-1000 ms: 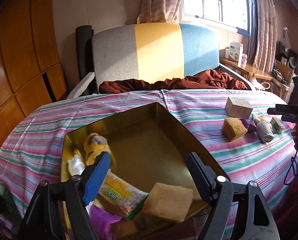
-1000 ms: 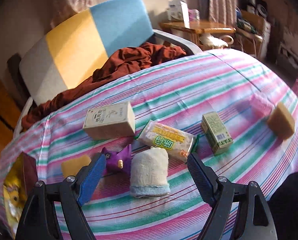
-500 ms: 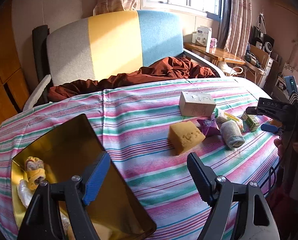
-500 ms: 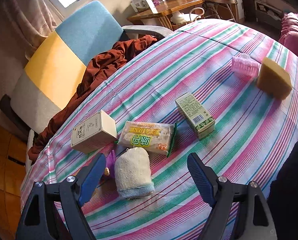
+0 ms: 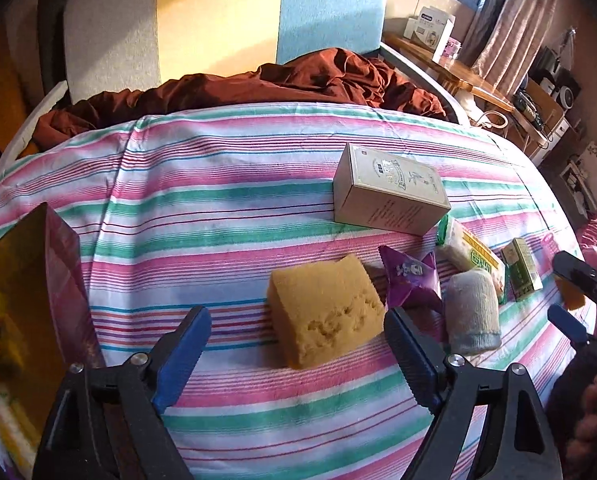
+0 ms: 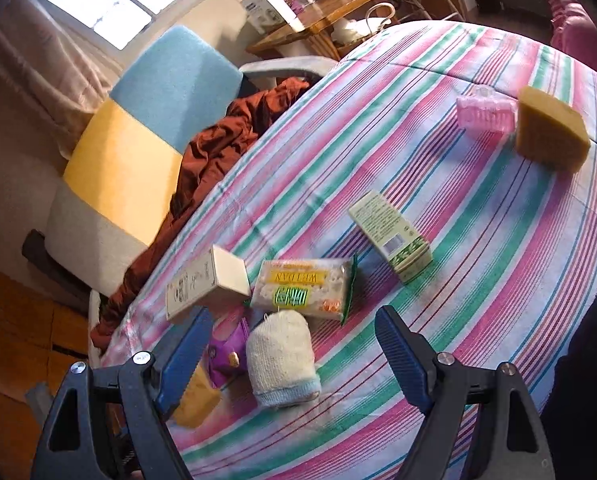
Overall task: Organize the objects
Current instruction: 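Move the left tool to the table and grasp another yellow sponge, then hold the sponge in the left tool while the right tool grasps the green-and-white box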
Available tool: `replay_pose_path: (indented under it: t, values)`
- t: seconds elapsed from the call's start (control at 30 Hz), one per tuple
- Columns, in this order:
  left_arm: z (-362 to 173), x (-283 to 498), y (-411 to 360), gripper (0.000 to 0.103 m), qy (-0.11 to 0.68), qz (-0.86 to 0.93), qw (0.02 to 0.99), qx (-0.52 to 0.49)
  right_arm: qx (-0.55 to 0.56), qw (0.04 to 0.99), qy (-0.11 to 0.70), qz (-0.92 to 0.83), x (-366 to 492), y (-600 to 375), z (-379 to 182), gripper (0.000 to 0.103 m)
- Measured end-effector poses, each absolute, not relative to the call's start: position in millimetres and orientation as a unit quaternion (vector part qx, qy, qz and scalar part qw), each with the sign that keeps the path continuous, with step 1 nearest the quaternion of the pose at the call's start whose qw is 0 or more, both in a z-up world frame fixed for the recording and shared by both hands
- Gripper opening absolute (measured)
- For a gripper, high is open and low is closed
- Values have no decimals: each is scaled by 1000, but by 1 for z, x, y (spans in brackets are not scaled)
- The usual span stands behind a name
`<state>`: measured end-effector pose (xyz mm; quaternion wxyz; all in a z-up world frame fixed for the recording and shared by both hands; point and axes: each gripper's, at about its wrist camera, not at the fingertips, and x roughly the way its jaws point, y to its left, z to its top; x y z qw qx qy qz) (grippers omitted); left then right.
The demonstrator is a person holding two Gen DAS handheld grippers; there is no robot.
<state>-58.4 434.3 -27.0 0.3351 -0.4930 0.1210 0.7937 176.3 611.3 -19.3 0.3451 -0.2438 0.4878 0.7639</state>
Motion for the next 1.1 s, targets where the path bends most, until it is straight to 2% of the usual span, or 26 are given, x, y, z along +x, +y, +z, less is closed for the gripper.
replay_pose_path:
  t: [0.13, 0.23, 0.33, 0.43, 0.5, 0.6, 1.1]
  values:
    - [-36, -64, 455, 95, 126, 800, 327, -487, -154, 392, 524, 740, 220, 626, -15, 85]
    - [-50, -72, 464, 95, 122, 798, 320, -496, -148, 394, 552, 720, 227, 633, -24, 85]
    - [-67, -82, 465, 86, 107, 786, 316, -520, -173, 379, 563, 714, 217, 637, -32, 85]
    - [-67, -79, 462, 84, 112, 794, 322, -503, -202, 370, 552, 719, 204, 635, -35, 85]
    - [-66, -76, 458, 72, 111, 795, 334, -495, -210, 369, 548, 721, 201, 634, -35, 85]
    - [-64, -70, 451, 62, 114, 795, 345, -486, -218, 365, 551, 718, 201, 634, -39, 85]
    - [-64, 21, 387, 60, 137, 787, 409, -441, -274, 341, 535, 722, 182, 626, -46, 85]
